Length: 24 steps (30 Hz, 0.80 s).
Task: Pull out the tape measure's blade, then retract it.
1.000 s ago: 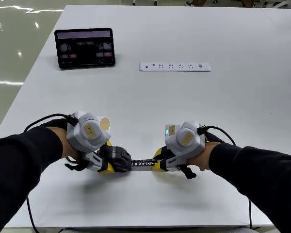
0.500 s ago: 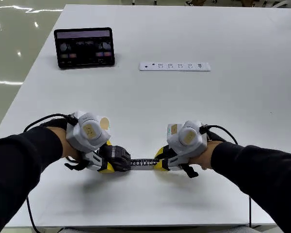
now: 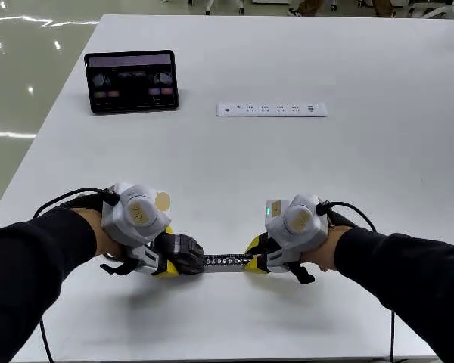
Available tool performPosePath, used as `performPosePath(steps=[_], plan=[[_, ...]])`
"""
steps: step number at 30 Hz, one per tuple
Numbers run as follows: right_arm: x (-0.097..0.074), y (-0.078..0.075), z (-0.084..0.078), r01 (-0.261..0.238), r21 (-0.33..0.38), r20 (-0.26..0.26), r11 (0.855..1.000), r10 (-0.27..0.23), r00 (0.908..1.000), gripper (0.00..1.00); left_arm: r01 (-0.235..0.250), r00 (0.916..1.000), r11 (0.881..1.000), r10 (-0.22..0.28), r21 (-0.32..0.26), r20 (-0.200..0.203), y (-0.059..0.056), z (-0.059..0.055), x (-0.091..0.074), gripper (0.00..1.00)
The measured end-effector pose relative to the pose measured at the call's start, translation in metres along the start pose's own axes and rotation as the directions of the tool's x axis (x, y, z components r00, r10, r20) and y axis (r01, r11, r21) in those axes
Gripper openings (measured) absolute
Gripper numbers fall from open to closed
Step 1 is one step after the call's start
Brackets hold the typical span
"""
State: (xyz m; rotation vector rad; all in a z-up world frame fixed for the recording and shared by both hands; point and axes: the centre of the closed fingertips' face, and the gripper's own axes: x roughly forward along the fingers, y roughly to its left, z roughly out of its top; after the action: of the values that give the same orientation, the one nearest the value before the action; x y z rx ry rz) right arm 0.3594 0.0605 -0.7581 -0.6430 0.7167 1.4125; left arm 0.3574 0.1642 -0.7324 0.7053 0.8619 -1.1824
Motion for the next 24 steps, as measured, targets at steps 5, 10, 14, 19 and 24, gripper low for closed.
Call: performPosePath(steps=[5, 10, 14, 19, 24], plan=[[-0.002, -0.001, -0.002, 0.005, 0.014, 0.013, 1.0, -0.005, 0.9999, 0.09, 0.0, 1.0, 1.0, 0.0, -0.002, 0.002, 0.0, 0.0, 0.0, 0.33], [-0.006, -0.001, -0.005, 0.006, 0.019, 0.012, 1.0, -0.006, 0.9999, 0.09, 0.002, 1.0, 1.0, -0.002, -0.002, 0.002, 0.0, 0.0, 0.0, 0.33], [-0.01, 0.0, -0.01, 0.006, 0.022, 0.011, 1.0, -0.006, 0.9999, 0.09, 0.005, 1.0, 1.0, -0.005, 0.0, 0.001, -0.001, 0.0, 0.0, 0.33], [-0.014, -0.002, -0.016, 0.007, 0.024, 0.005, 1.0, -0.007, 1.0, 0.09, 0.005, 1.0, 1.0, -0.005, -0.004, 0.004, -0.001, 0.0, 0.0, 0.33], [-0.018, -0.004, -0.019, 0.009, 0.013, 0.002, 1.0, -0.009, 1.0, 0.09, 0.007, 1.0, 1.0, -0.007, -0.006, 0.006, -0.001, 0.0, 0.0, 0.33]])
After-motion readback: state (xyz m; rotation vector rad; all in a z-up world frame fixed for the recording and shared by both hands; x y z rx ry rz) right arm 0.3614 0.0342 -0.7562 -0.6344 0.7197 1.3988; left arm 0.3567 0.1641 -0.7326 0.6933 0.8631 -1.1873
